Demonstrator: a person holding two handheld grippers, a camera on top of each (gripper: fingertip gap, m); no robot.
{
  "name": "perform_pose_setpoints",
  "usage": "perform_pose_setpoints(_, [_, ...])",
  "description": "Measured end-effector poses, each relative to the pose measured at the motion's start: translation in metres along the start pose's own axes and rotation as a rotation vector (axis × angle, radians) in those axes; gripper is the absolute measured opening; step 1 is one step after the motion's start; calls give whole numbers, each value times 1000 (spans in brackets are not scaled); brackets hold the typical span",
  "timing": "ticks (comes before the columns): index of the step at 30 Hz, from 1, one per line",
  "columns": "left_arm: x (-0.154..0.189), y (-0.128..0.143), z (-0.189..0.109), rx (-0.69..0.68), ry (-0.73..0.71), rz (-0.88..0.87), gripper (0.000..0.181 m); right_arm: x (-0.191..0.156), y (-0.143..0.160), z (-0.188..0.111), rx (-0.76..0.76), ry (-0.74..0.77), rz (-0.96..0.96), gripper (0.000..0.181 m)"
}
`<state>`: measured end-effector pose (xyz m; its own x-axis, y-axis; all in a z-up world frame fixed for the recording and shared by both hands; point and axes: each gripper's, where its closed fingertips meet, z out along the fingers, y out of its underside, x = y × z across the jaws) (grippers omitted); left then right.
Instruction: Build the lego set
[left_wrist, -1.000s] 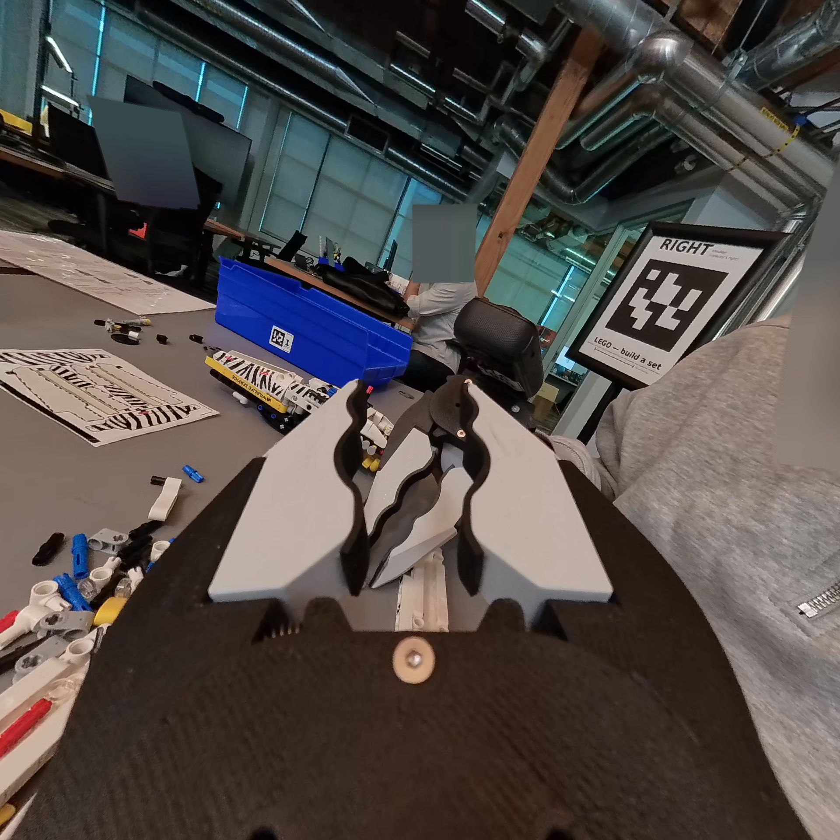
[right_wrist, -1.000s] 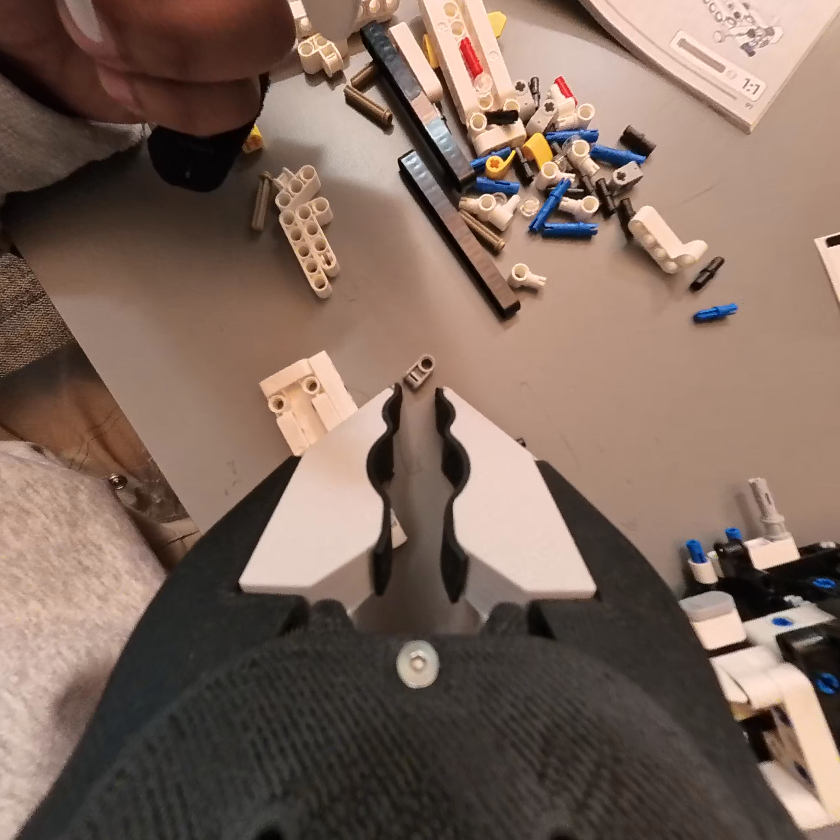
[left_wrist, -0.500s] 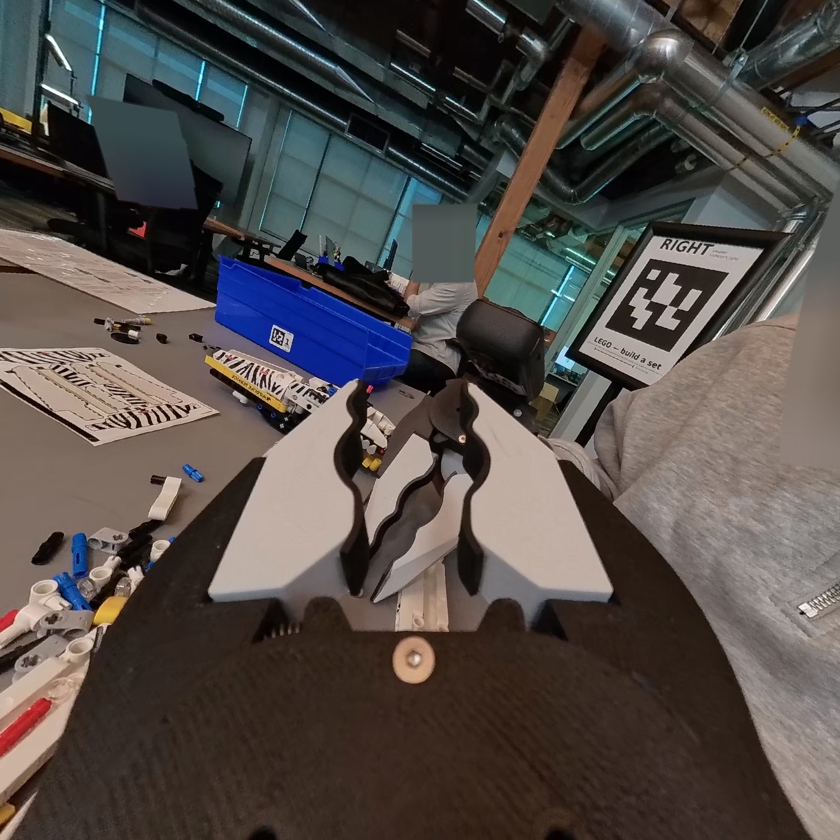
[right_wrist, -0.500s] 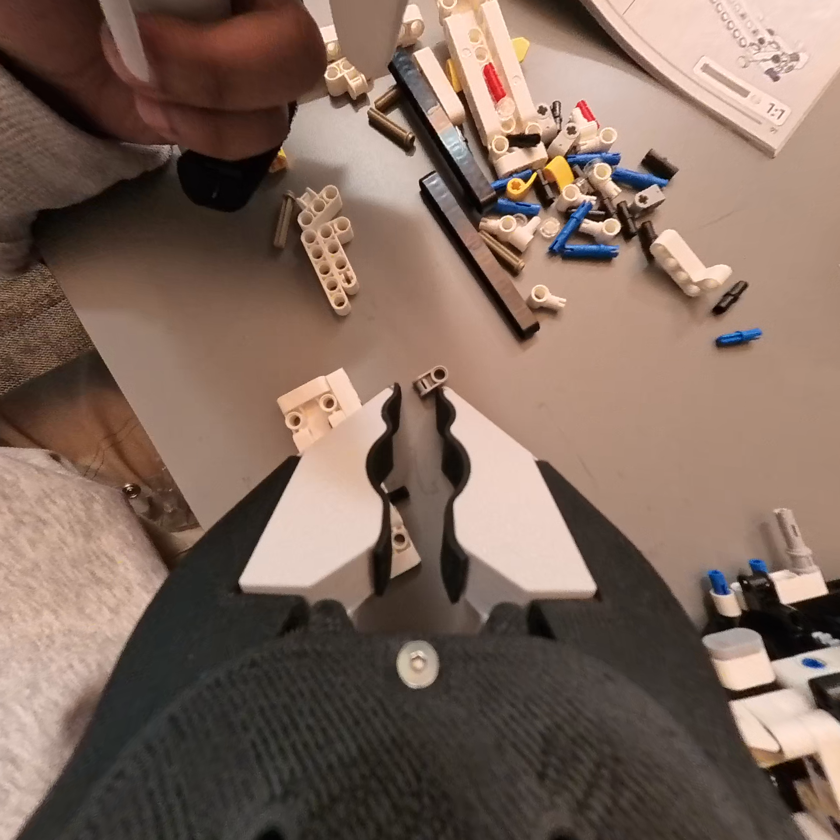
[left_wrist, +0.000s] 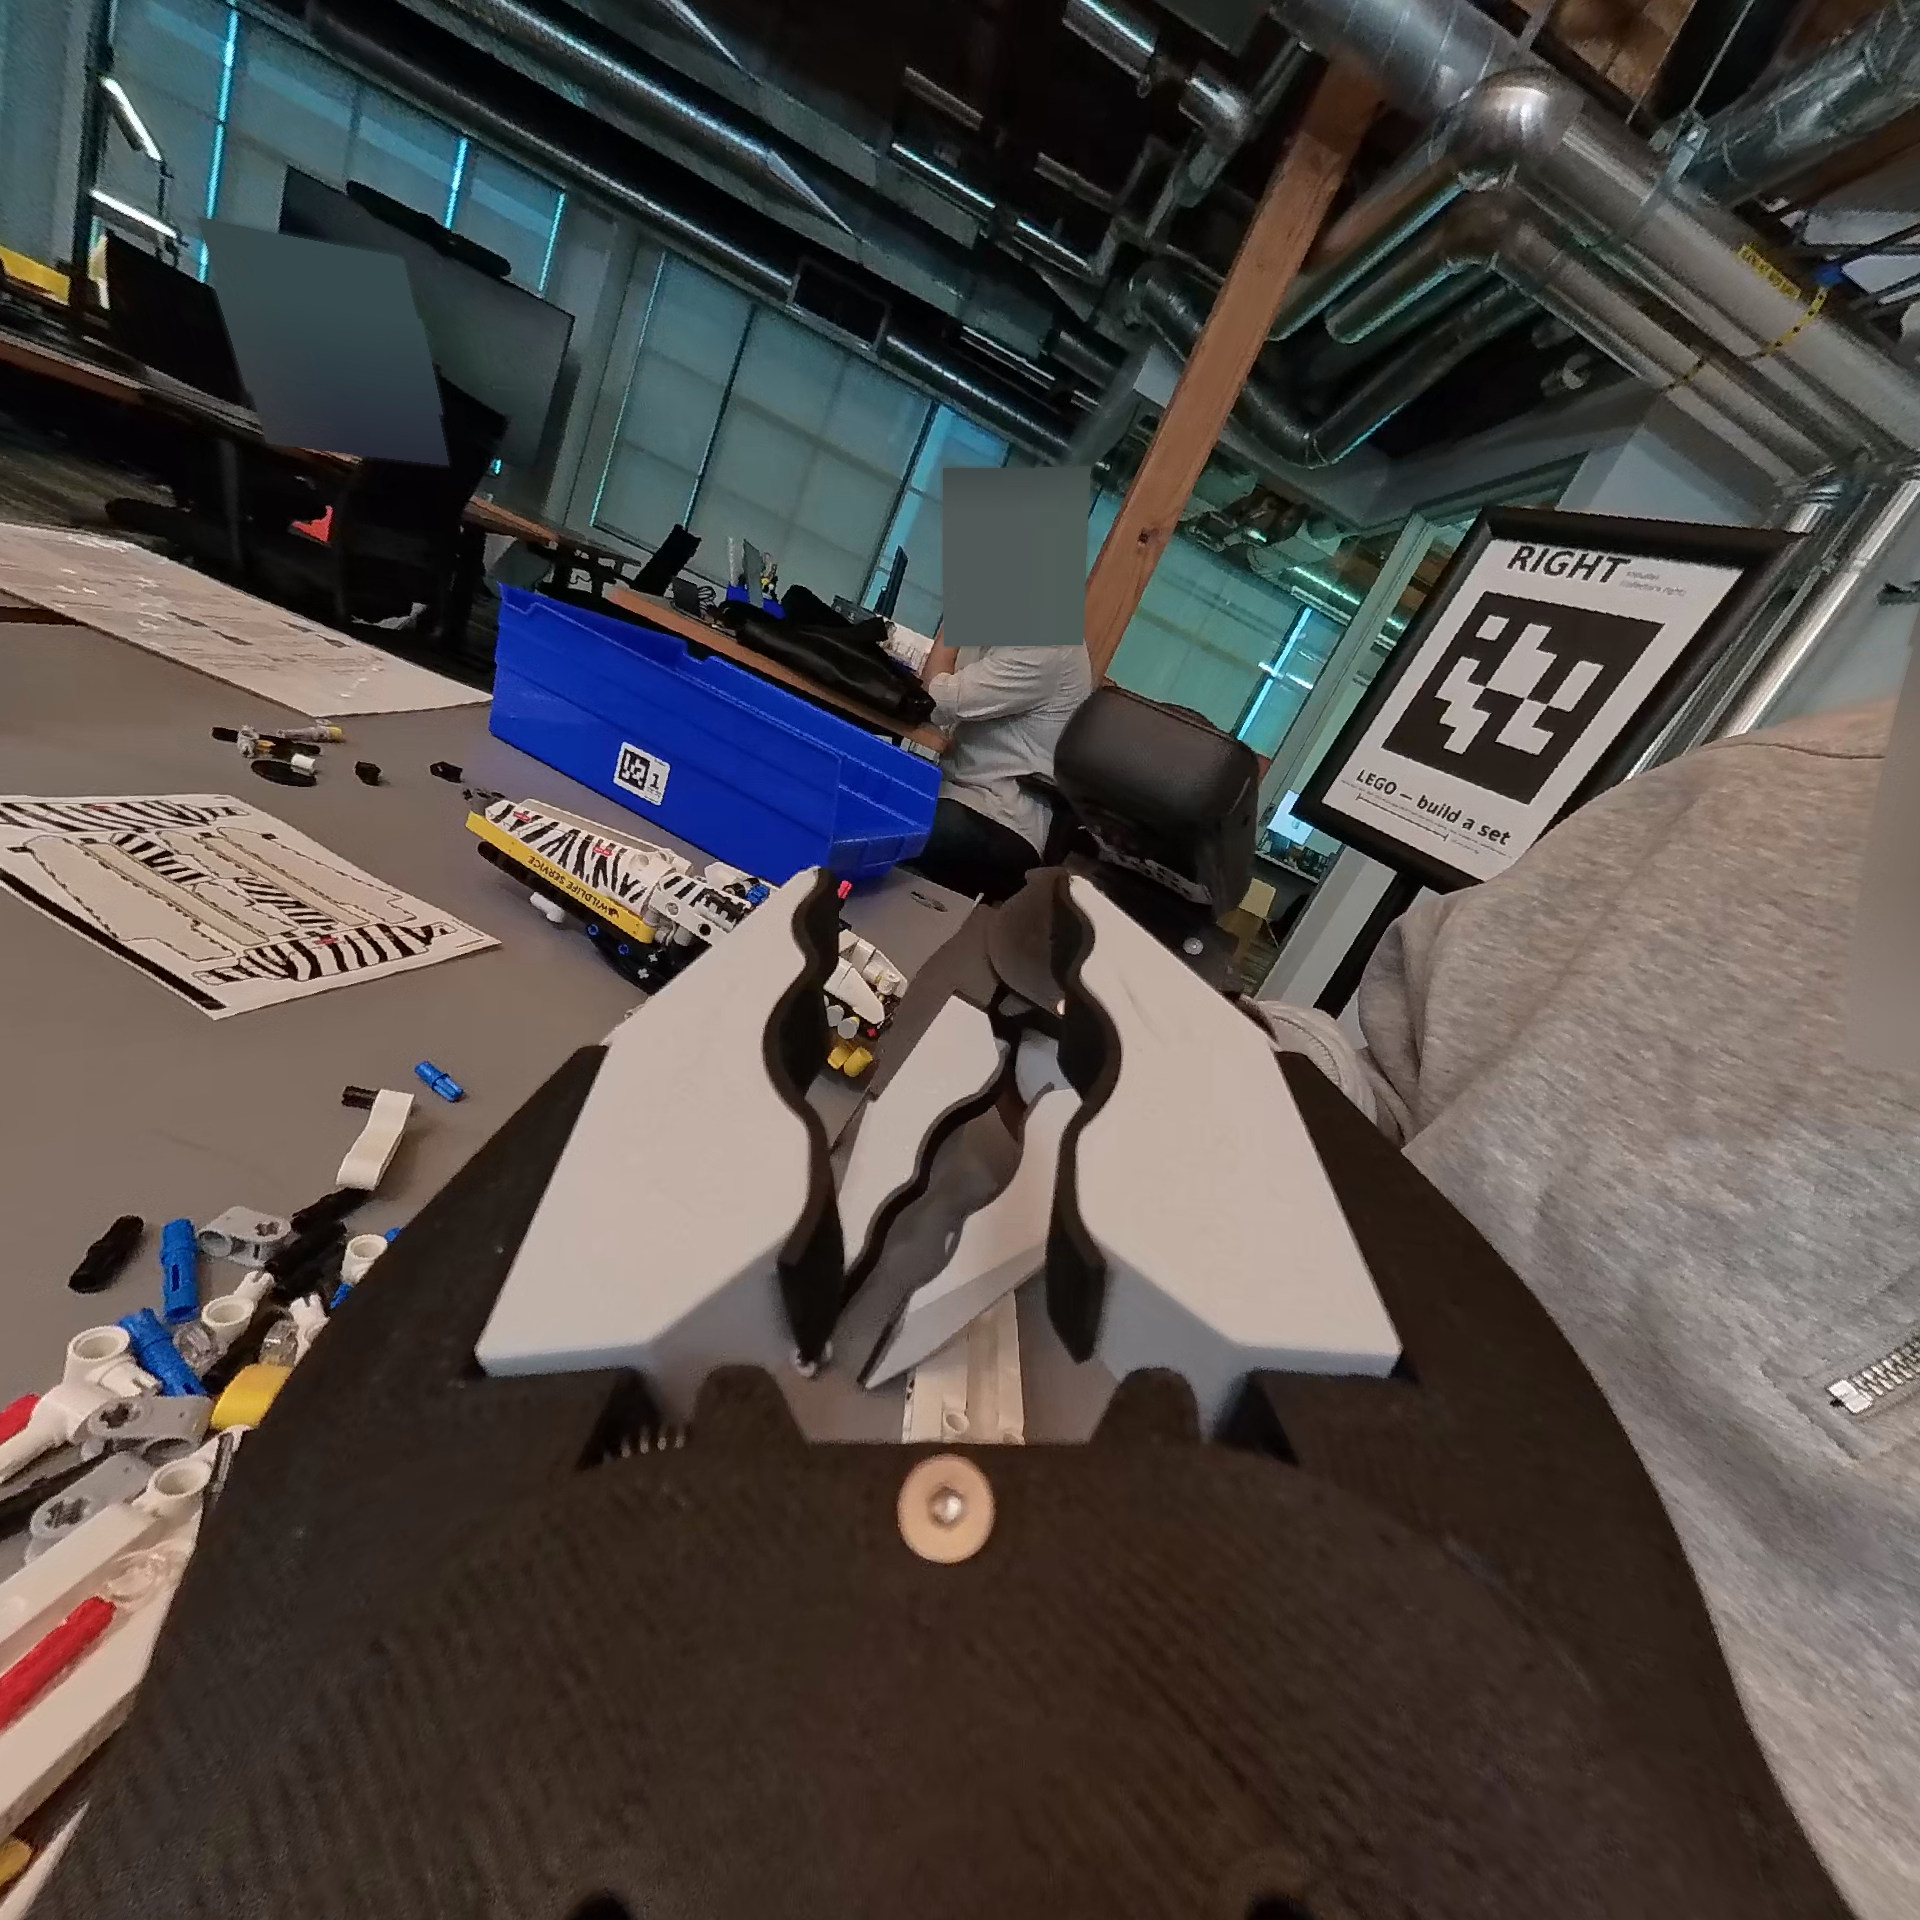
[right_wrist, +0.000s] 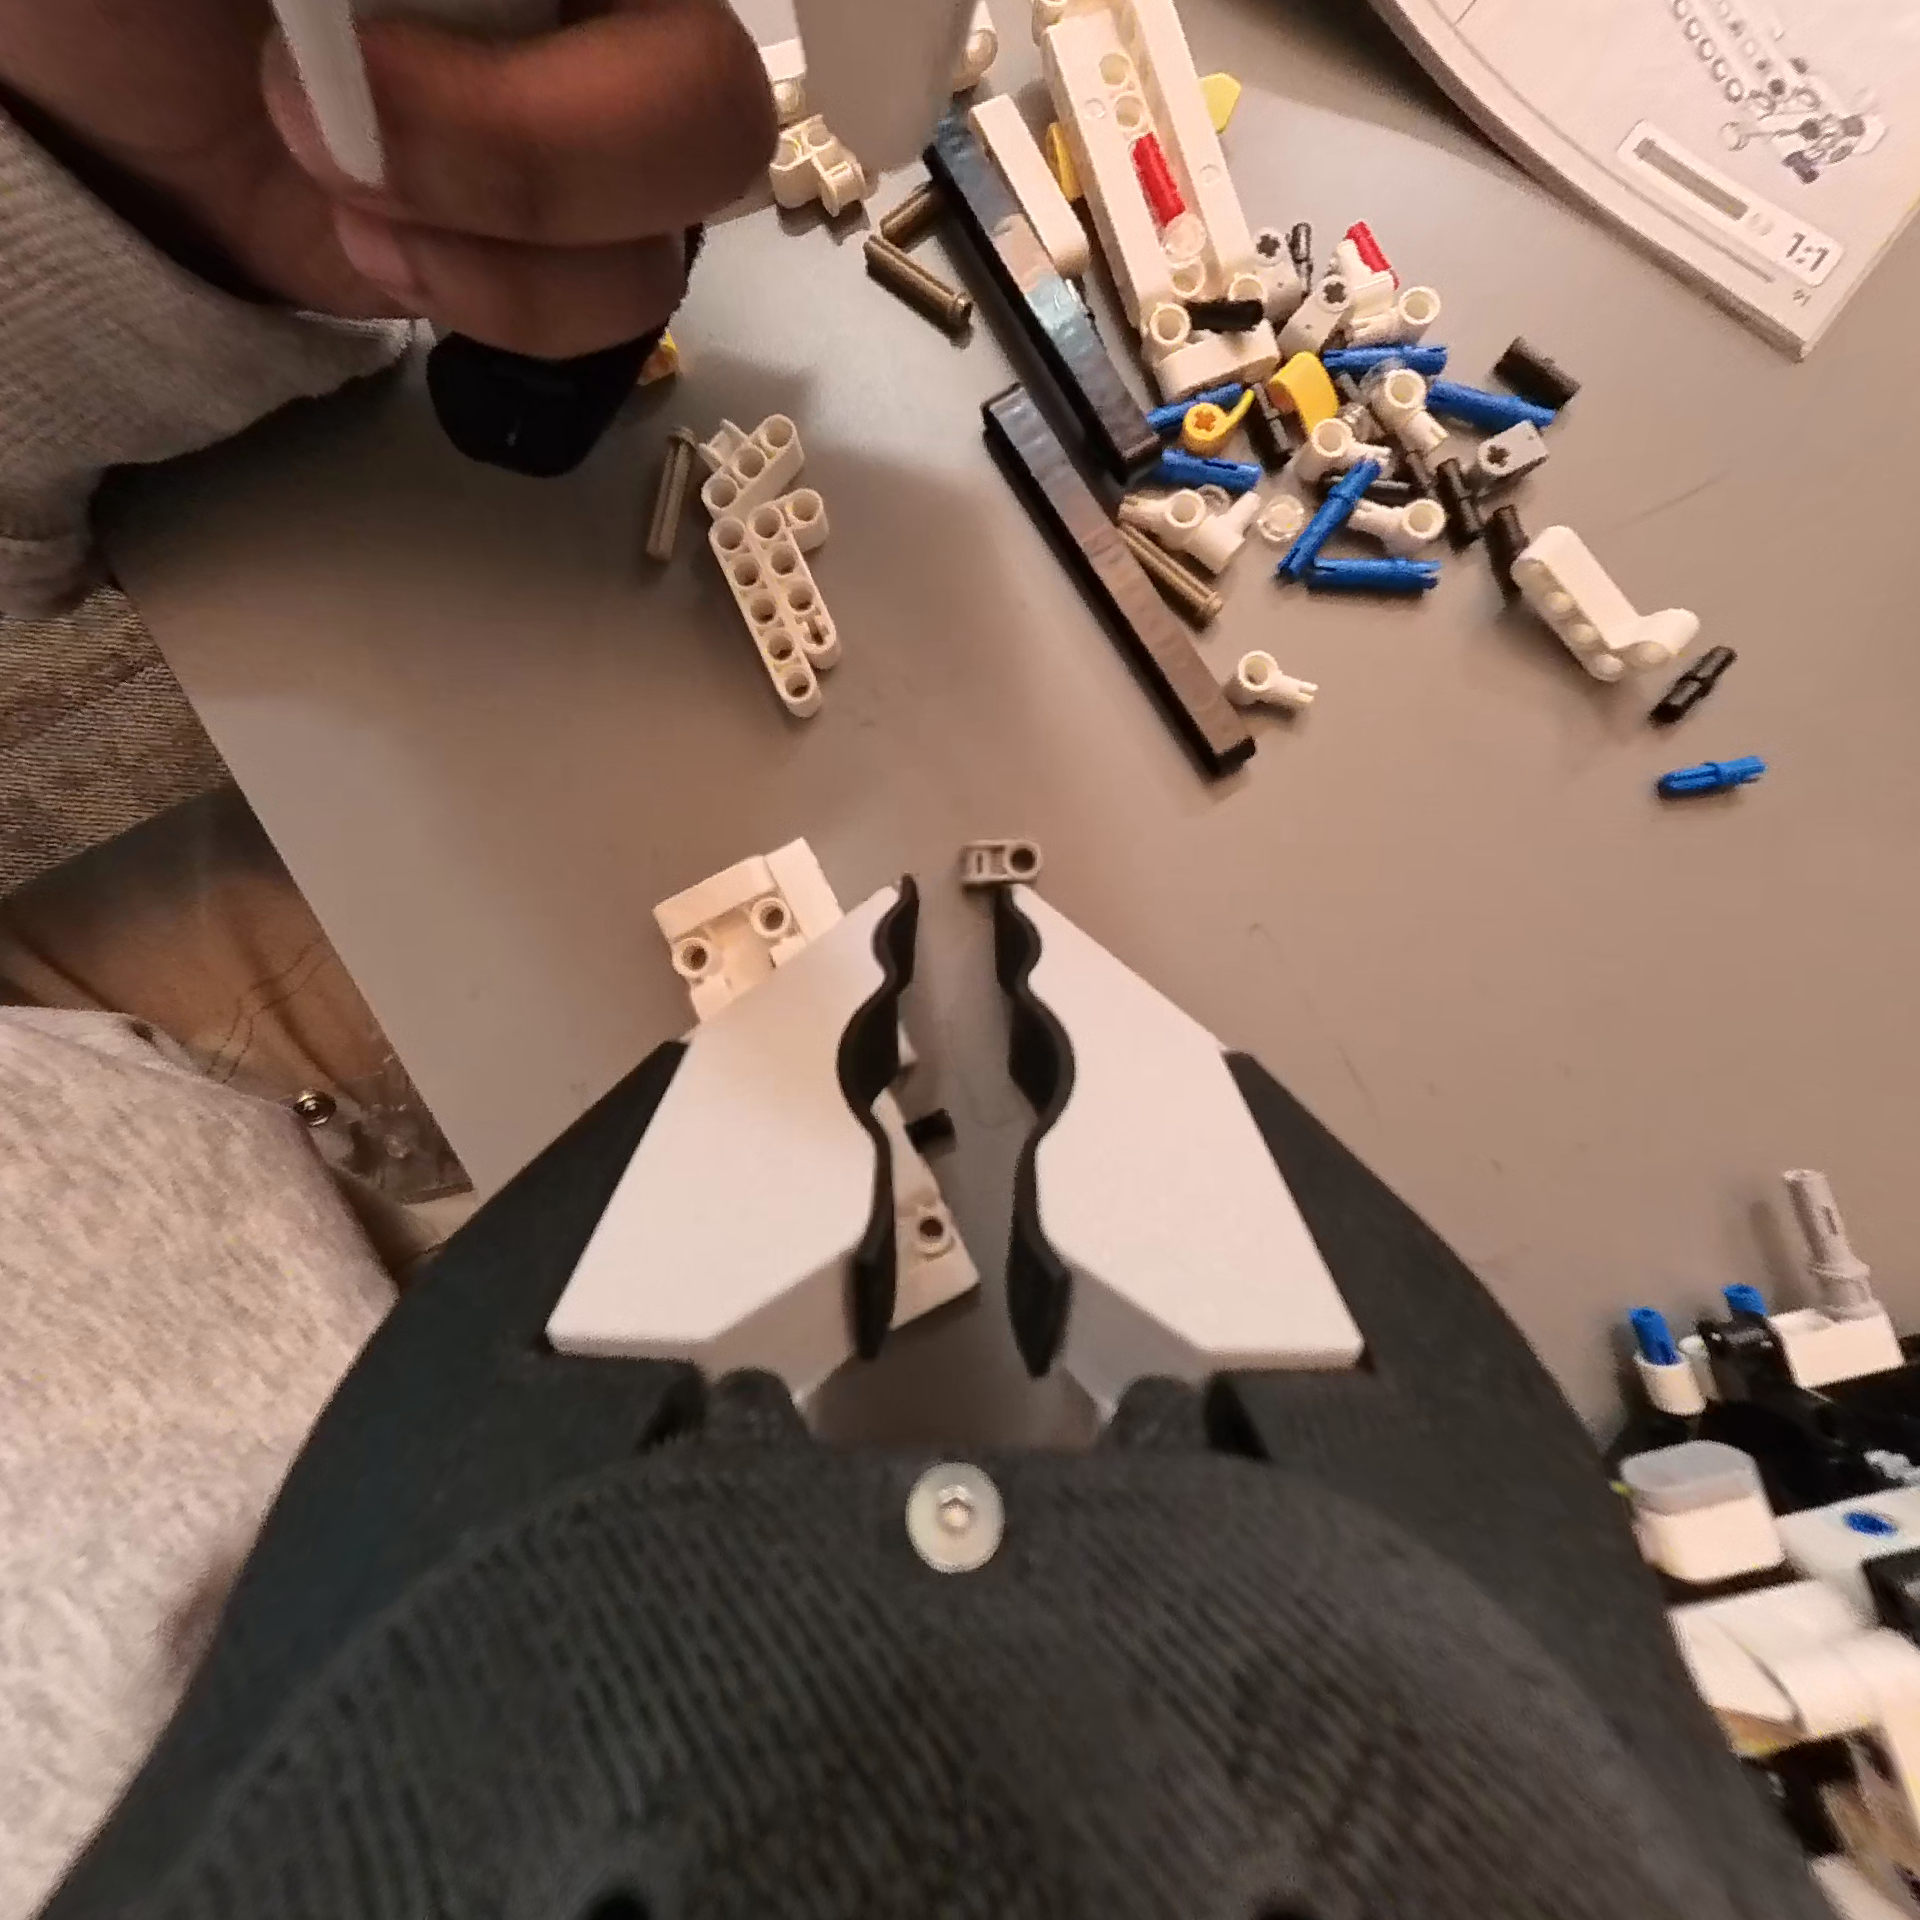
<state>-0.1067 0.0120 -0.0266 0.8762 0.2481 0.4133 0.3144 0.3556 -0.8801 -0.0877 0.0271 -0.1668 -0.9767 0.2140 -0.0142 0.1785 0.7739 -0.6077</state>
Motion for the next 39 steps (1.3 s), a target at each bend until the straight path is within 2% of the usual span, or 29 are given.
perform_pose_setpoints(11, [0,-3,-1,14,1,-4,39,-12,-9,5,16,-30,-38,13])
perform_pose_setpoints(19, [-1,-6,-4,34,1,-11,38,3,-12,-8,52,18,-34,12])
perform_pose_setpoints(24, [-1,-6,-4,33,-2,-11,38,17,-4,-13,24,73,-37,15])
perform_pose_setpoints(28, [-1,-6,-4,35,-3,-11,38,45,5,-35,-15,210,-49,14])
perform_pose_setpoints(30, [-1,-6,-4,35,-2,-12,38,53,13,-44,-52,220,-22,16])
perform_pose_setpoints(34, [-2,-5,-3,29,-5,-10,38,49,28,-39,-155,208,-1,23])
perform_pose_setpoints(39, [-1,-5,-3,27,-8,-8,38,43,24,-25,-160,212,30,20])
